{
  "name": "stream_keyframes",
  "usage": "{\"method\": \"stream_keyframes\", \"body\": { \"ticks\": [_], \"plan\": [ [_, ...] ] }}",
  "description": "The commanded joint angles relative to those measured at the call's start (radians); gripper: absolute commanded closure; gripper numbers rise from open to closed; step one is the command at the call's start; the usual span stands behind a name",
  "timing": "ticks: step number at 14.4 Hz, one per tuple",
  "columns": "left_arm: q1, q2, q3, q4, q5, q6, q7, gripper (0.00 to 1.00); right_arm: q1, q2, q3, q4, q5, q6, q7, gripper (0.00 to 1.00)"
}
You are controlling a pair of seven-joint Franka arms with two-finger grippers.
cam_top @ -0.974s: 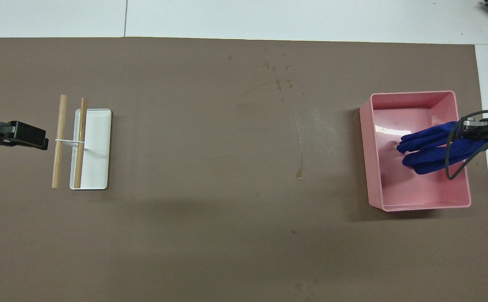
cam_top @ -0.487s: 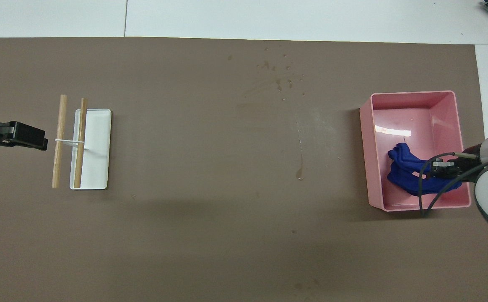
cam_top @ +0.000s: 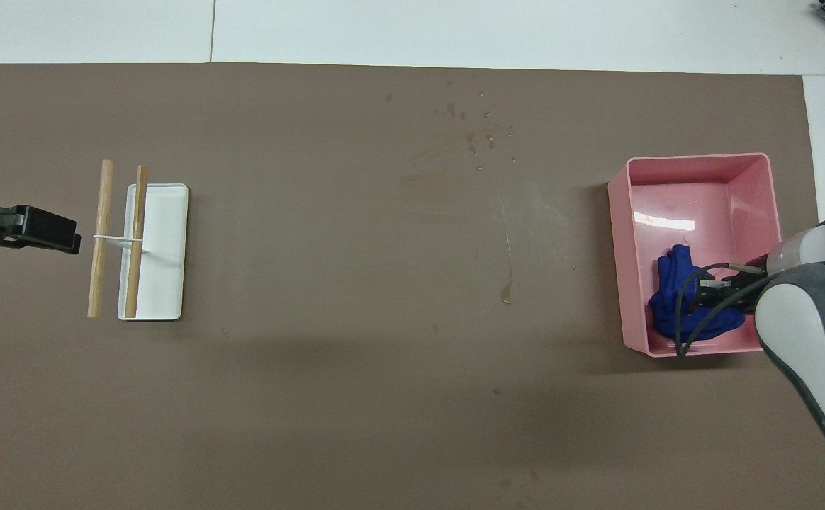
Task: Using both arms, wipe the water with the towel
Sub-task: 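Release the cloth in the pink bin and raise the right gripper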
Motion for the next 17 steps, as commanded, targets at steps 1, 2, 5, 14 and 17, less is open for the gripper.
{"method": "stream_keyframes", "body": {
  "ticks": [1,2,5,14,17],
  "plan": [
    [-0.007,-0.021,0.004,-0.019,0.02,-0.004,0.0,0.0,-0.001,-0.003,0.003,0.007,-0.016,0.009,0.026,0.28],
    [-0.007,-0.021,0.004,-0.019,0.02,-0.004,0.0,0.0,-0.004,-0.002,0.003,0.01,-0.016,0.017,0.026,0.28],
    [-0.007,-0.021,0.004,-0.019,0.02,-0.004,0.0,0.0,-0.015,0.007,0.003,0.031,-0.016,0.029,0.026,0.17],
    [-0.007,-0.021,0.004,-0.019,0.02,-0.004,0.0,0.0,0.065,-0.008,0.015,0.338,-0.146,-0.205,0.023,0.0],
    [-0.007,-0.021,0.004,-0.019,0.02,-0.004,0.0,0.0,0.128,-0.002,0.015,0.407,-0.14,-0.255,0.036,0.0]
  ]
}}
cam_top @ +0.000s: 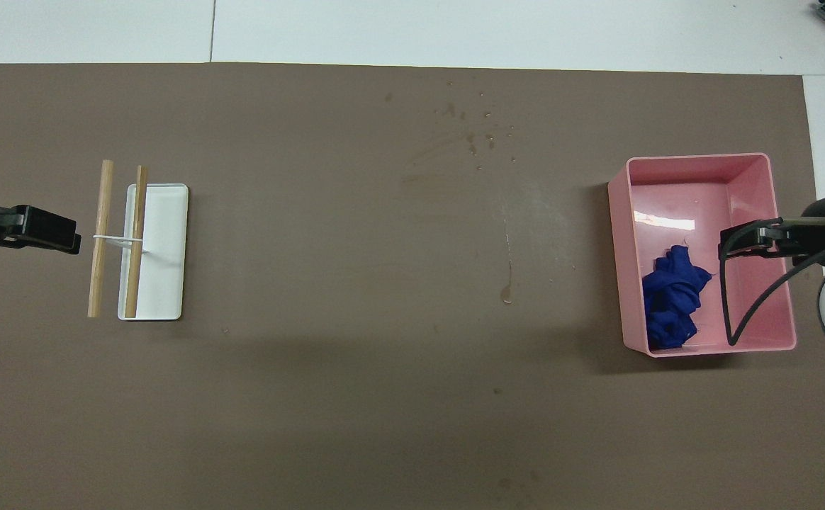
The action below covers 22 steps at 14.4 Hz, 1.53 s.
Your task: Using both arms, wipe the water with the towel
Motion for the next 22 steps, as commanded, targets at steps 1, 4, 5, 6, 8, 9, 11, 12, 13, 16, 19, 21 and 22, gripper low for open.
{"method": "stream_keyframes", "body": {
  "ticks": [1,4,5,6,8,9,11,12,13,16,19,21,22],
  "plan": [
    [-0.007,-0.021,0.004,-0.019,0.02,-0.004,0.0,0.0,0.044,0.019,0.005,0.066,-0.013,-0.032,0.042,0.0],
    [-0.007,-0.021,0.004,-0.019,0.02,-0.004,0.0,0.0,0.068,0.018,0.005,0.168,-0.013,-0.09,0.059,0.0],
    [-0.007,-0.021,0.004,-0.019,0.02,-0.004,0.0,0.0,0.069,0.018,0.007,0.185,-0.012,-0.095,0.06,0.0],
    [-0.007,-0.021,0.004,-0.019,0.02,-0.004,0.0,0.0,0.078,0.012,0.005,0.19,-0.012,-0.104,0.06,0.0],
    [-0.007,-0.021,0.004,-0.019,0.02,-0.004,0.0,0.0,0.077,0.01,0.004,0.192,-0.009,-0.12,0.059,0.0],
    [-0.007,-0.021,0.004,-0.019,0.02,-0.004,0.0,0.0,0.077,0.012,0.004,0.192,0.007,-0.12,0.059,0.0],
    [-0.007,-0.021,0.004,-0.019,0.02,-0.004,0.0,0.0,0.078,0.009,0.002,0.193,0.022,-0.13,0.059,0.0],
    [-0.007,-0.021,0.004,-0.019,0.02,-0.004,0.0,0.0,0.087,0.01,-0.009,0.196,0.024,-0.144,0.059,0.0],
    [-0.007,-0.021,0.004,-0.019,0.02,-0.004,0.0,0.0,0.119,0.007,-0.038,0.201,0.01,-0.159,0.059,0.0],
    [-0.007,-0.021,0.004,-0.019,0.02,-0.004,0.0,0.0,0.166,0.006,-0.104,0.196,0.013,-0.207,0.06,0.0],
    [-0.007,-0.021,0.004,-0.019,0.02,-0.004,0.0,0.0,0.153,0.004,-0.105,0.19,0.013,-0.215,0.06,0.0],
    [-0.007,-0.021,0.004,-0.019,0.02,-0.004,0.0,0.0,0.153,0.007,-0.104,0.195,0.007,-0.215,0.059,0.0],
    [-0.007,-0.021,0.004,-0.019,0.02,-0.004,0.0,0.0,0.153,0.012,-0.104,0.199,0.005,-0.213,0.059,0.01]
  ]
}}
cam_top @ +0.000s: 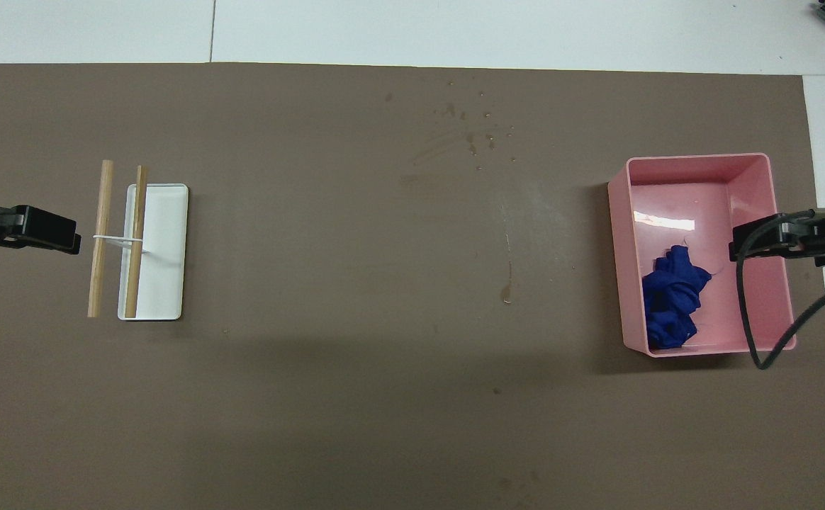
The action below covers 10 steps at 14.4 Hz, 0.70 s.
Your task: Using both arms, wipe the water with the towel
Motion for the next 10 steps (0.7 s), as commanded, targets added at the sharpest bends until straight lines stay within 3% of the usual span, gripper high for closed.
{"method": "stream_keyframes", "body": {
  "ticks": [1,3,6,10],
  "plan": [
    [-0.007,-0.021,0.004,-0.019,0.02,-0.004,0.0,0.0,-0.002,0.015,-0.001,0.019,-0.003,-0.014,0.013,0.01],
    [-0.007,-0.021,0.004,-0.019,0.02,-0.004,0.0,0.0,-0.006,0.02,0.001,0.034,0.004,-0.02,0.012,0.01],
    [-0.007,-0.021,0.004,-0.019,0.02,-0.004,0.0,0.0,-0.008,0.096,-0.001,0.155,-0.001,-0.054,0.013,0.01],
    [-0.007,-0.021,0.004,-0.019,0.02,-0.004,0.0,0.0,-0.014,0.098,-0.001,0.145,0.0,-0.051,0.013,0.0]
  ]
}}
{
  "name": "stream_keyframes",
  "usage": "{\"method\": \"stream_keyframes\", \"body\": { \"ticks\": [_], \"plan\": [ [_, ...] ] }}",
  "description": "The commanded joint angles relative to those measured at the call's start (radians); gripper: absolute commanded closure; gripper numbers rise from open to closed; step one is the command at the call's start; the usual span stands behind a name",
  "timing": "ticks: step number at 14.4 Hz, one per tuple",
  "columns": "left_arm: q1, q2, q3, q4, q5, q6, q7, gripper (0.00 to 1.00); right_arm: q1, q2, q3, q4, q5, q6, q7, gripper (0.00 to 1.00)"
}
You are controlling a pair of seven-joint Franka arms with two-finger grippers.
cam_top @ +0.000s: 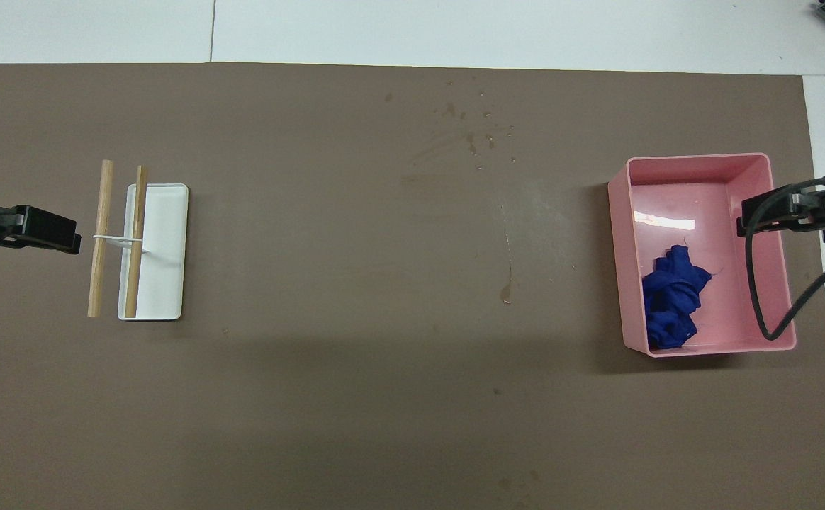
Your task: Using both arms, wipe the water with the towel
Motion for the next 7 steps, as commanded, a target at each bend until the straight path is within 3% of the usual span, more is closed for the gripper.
{"method": "stream_keyframes", "body": {
  "ticks": [1,7],
  "plan": [
    [-0.007,-0.021,0.004,-0.019,0.02,-0.004,0.0,0.0,-0.009,0.019,0.003,0.034,0.001,-0.038,0.013,0.0],
    [-0.007,-0.021,0.004,-0.019,0.02,-0.004,0.0,0.0,-0.015,0.01,0.003,0.011,0.007,-0.035,0.007,0.0]
  ]
}}
